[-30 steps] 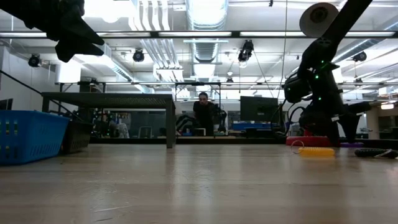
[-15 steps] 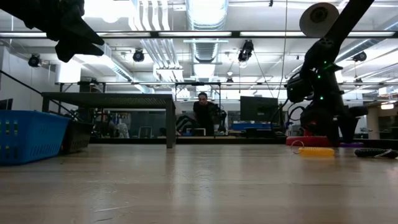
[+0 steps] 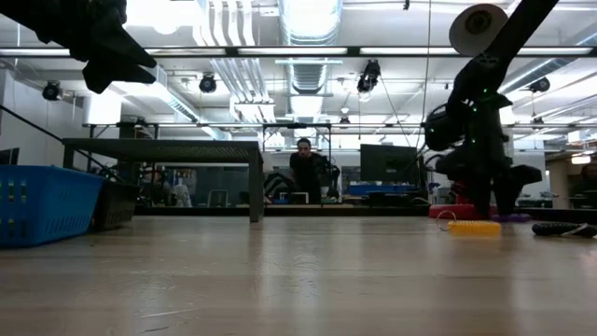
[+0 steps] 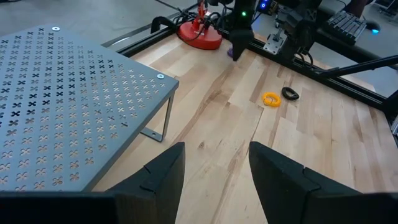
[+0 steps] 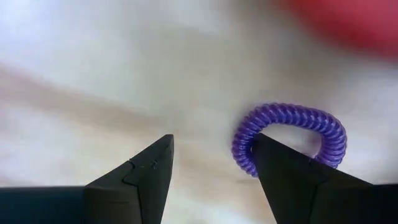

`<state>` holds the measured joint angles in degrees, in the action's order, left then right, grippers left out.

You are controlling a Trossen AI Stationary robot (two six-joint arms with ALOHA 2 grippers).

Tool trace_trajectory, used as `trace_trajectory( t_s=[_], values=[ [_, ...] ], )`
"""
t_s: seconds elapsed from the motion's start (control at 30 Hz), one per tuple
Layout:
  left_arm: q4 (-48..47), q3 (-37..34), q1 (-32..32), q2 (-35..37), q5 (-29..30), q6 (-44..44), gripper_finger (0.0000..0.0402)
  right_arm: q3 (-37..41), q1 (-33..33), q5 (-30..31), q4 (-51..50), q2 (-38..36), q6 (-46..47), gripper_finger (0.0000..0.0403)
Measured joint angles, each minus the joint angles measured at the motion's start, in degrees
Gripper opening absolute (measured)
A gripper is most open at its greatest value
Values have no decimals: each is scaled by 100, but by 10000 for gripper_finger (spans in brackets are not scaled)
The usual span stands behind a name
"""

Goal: Pick & Place Office Desk Supplies
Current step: Put the purple key chain in the yellow bin

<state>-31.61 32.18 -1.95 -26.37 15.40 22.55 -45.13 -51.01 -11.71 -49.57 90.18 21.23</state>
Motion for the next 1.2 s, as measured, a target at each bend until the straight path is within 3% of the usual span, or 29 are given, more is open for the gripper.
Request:
trace_trajectory(
  t_s=[0.53,1.0,1.2],
  values=[
    [-1,0,1,-2,0,0,184,3,1944,406,1066,-44,1676,214],
    [-1,0,1,-2,0,1,184,-1,2634,218,1691,-44,2364,214],
    [-1,0,0,-2,0,0,184,-3,2883,327,1756,-19,2531,191]
  ],
)
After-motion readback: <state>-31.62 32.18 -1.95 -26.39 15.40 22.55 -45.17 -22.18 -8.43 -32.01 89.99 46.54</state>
